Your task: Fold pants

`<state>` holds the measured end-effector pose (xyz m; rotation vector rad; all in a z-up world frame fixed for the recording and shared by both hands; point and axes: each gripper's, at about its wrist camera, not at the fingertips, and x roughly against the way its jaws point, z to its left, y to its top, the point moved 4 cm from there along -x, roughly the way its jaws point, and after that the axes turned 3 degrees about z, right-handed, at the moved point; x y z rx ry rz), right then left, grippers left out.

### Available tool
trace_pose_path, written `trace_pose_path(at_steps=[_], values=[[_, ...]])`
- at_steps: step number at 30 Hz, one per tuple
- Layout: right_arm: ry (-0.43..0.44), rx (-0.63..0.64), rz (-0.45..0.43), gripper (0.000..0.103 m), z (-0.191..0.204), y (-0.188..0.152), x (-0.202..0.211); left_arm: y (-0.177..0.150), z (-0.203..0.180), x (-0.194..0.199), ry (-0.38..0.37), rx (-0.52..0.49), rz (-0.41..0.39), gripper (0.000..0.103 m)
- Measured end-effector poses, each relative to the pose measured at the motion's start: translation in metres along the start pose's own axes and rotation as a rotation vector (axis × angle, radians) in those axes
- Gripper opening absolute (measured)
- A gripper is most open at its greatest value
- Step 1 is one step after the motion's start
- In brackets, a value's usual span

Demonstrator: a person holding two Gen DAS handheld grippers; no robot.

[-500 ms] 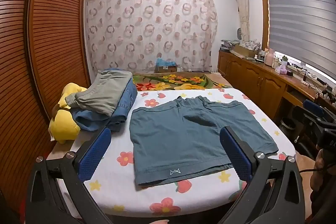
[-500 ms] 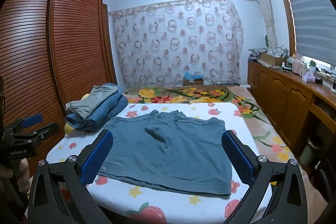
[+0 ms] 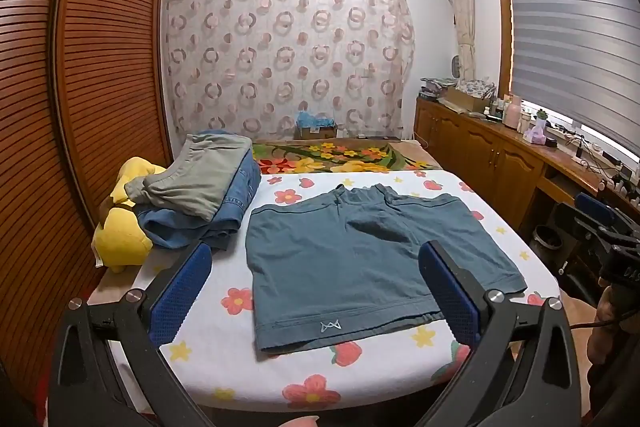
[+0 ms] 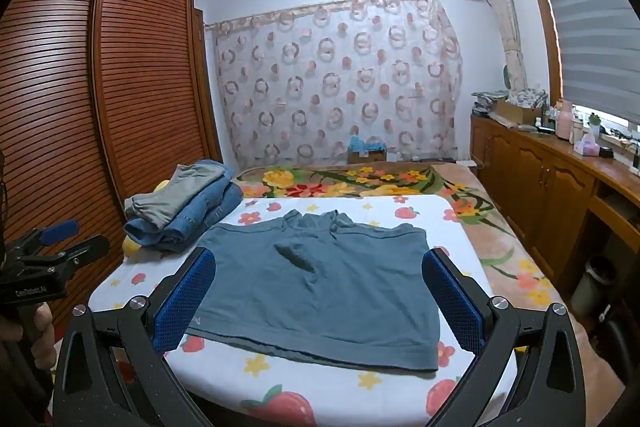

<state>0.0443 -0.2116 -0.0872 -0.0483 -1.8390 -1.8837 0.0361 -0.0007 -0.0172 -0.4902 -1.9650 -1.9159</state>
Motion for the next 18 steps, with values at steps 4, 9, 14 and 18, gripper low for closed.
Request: trace_pose_path(at_steps=[4,9,14,18], values=[[-0.001,0.0,0.0,0.103,0.0018,0.0019,-0.0001,-0.0001,0.0004,-0.0001,-0.001,0.003,-0.002,0.103],[-0.004,0.0,0.001,0.103,0.0021,0.0028,-0.001,0.0,0.0005,0.0,-0.001,0.004,-0.002,0.103],[-0.002,-0.001,-0.001,0.103,0.0017,0.0026,-0.0005,-0.0001,0.0005,-0.0003,-0.001,0.004,-0.003,0.103],[-0.004,-0.001,-0.002,0.103,0.0012,0.0034,-0.0005,0.0,0.0005,0.0001,-0.001,0.004,-0.005,0.103]])
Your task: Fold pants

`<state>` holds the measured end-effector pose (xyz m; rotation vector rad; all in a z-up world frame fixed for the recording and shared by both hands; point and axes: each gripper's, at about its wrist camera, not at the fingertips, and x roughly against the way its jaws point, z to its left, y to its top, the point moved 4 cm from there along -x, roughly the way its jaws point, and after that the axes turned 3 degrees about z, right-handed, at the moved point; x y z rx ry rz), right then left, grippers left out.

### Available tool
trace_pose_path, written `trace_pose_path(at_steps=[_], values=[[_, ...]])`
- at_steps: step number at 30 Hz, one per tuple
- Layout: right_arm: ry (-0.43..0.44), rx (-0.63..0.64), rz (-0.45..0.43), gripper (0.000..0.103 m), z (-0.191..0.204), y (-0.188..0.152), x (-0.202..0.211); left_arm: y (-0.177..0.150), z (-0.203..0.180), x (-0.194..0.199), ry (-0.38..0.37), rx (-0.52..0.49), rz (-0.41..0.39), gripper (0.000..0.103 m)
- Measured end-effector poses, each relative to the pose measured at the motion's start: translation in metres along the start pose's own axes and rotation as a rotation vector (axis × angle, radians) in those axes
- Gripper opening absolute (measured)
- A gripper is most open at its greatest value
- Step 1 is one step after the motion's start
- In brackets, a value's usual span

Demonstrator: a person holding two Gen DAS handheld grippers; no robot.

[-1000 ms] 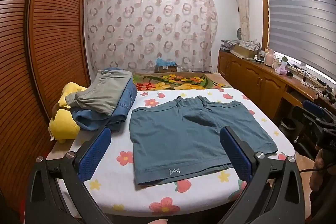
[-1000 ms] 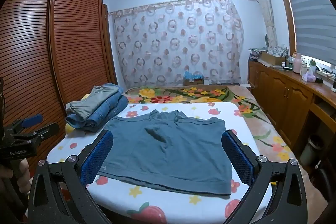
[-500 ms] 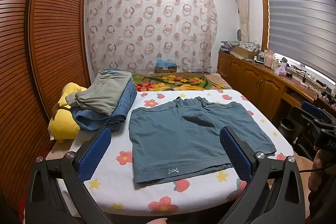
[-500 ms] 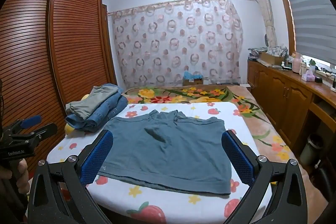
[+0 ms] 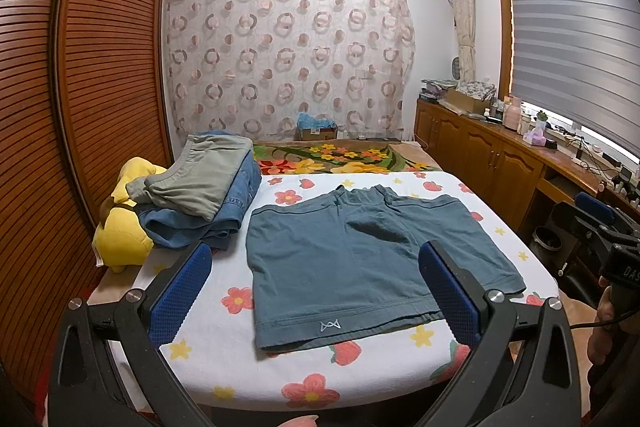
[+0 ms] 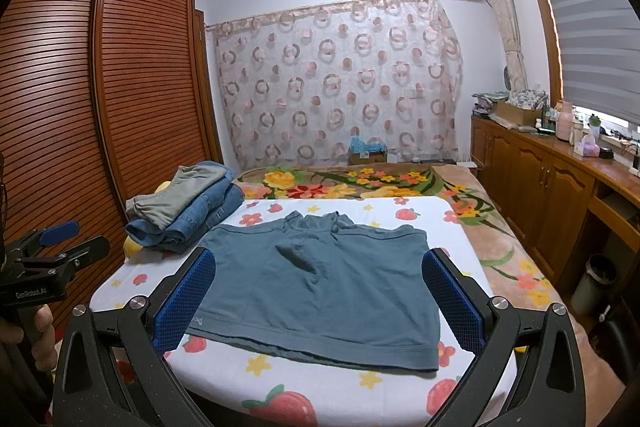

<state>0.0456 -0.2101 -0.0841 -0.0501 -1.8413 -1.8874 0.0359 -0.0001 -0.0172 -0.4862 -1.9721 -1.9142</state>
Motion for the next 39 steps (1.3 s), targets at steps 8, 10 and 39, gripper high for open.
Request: trace_pose_path(at_steps=[8,10,39], values=[[0.001,-0.001,-0.003,0.103,-0.0003,-0.0004,0.0008,0.0,0.0,0.0,-0.002,0.0,0.0,0.103],[0.0,0.0,-0.002,0.103,-0.0002,-0.0004,0.0007,0.0,0.0,0.0,0.0,0.0,0.0,0.103],[0.001,0.0,-0.003,0.103,-0.0005,-0.0001,0.001,0.0006,-0.0012,0.0038,0.004,-0.002,-0.002,0.103]])
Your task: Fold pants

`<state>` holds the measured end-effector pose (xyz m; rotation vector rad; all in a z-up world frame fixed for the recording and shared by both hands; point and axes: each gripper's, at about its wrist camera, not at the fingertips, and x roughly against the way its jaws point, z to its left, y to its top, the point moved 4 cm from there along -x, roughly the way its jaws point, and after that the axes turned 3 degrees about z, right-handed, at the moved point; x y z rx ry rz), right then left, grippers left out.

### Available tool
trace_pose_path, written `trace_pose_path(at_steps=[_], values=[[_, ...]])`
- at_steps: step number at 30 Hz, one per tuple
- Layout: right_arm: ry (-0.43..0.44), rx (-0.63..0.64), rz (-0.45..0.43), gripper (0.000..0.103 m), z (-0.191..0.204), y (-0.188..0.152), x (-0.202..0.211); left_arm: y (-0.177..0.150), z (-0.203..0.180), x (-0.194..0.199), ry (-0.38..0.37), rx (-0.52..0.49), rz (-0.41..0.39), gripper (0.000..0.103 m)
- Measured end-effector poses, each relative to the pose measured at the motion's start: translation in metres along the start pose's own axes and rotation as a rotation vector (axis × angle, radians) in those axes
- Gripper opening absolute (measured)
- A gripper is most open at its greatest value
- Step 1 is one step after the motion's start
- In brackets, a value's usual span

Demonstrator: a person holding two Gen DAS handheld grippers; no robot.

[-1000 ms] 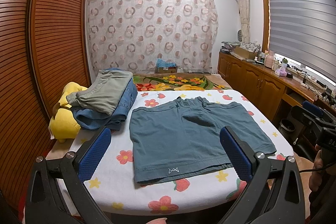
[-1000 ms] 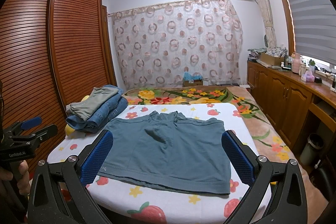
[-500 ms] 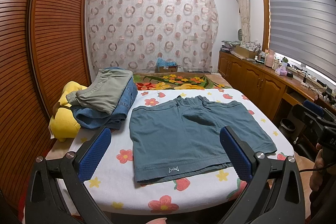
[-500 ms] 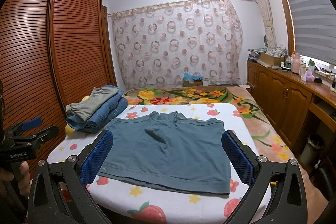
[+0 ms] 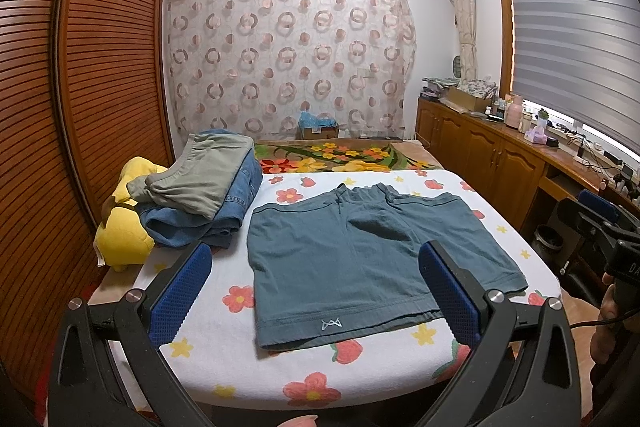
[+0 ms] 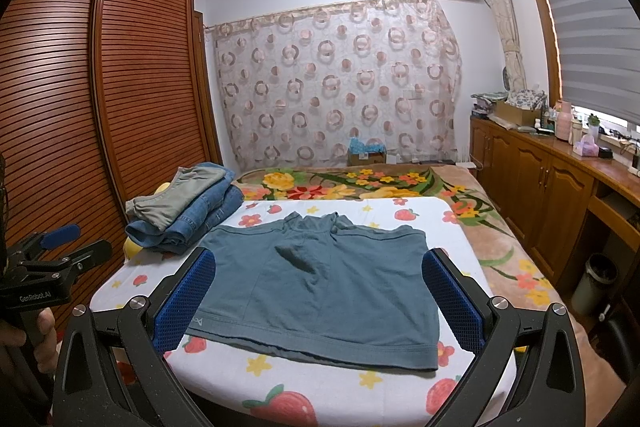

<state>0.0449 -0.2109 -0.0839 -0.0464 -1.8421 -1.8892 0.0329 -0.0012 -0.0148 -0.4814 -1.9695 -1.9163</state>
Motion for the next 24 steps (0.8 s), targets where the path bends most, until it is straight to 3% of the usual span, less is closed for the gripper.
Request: trace_pose_path(at_steps=[24], values=[[-0.004,0.0,0.004,0.103,0.0,-0.001,-0.0007,-0.0085,0.0013,-0.003,-0.008,-0.004,0.022,0.103]])
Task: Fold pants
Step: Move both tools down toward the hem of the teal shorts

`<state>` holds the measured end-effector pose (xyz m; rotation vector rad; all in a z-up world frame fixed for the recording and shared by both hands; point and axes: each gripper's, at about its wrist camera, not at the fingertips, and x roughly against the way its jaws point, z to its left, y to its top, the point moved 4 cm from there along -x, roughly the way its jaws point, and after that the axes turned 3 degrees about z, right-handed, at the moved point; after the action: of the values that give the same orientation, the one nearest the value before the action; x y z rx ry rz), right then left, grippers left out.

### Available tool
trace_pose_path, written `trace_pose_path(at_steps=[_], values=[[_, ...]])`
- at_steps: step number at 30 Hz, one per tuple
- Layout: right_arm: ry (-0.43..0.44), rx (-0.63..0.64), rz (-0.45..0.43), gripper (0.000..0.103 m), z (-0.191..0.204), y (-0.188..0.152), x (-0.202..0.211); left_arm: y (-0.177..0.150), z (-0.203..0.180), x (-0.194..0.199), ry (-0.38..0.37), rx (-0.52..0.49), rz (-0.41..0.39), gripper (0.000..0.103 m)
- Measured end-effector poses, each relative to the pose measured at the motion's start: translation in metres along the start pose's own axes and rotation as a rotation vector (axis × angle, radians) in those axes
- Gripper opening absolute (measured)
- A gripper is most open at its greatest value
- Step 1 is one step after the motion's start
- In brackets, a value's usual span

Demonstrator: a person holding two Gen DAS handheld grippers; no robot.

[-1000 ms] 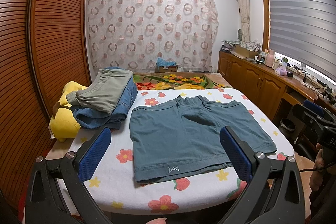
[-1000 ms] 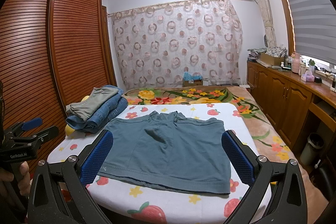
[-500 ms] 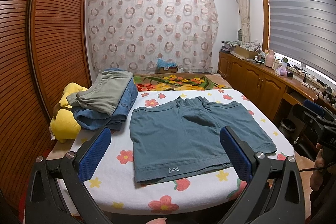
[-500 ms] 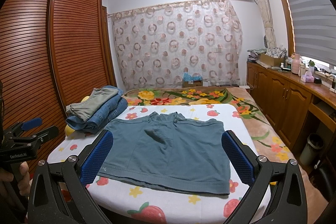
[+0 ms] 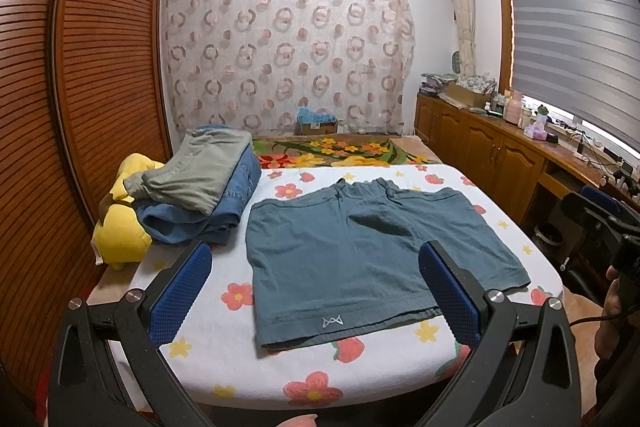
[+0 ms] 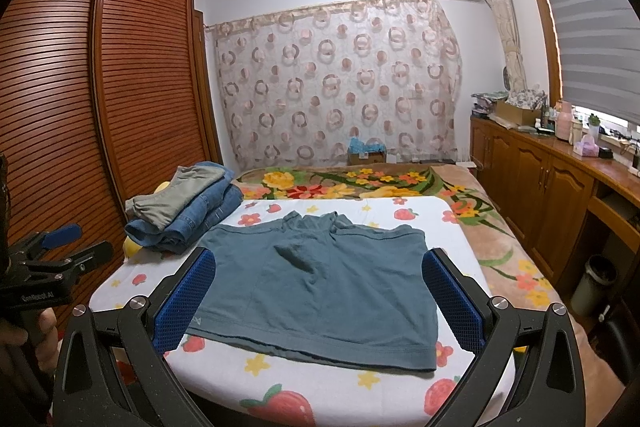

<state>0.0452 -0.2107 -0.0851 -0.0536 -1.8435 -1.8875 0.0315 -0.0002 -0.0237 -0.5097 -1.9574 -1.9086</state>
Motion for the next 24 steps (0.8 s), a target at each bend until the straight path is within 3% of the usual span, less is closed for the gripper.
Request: trace_pose_path(at_steps=[24], values=[[-0.042,0.002,0.143,0.103,-0.008,-0.011,-0.031,-0.04,0.028,-0.055,0.003,0.047,0.148,0.103]])
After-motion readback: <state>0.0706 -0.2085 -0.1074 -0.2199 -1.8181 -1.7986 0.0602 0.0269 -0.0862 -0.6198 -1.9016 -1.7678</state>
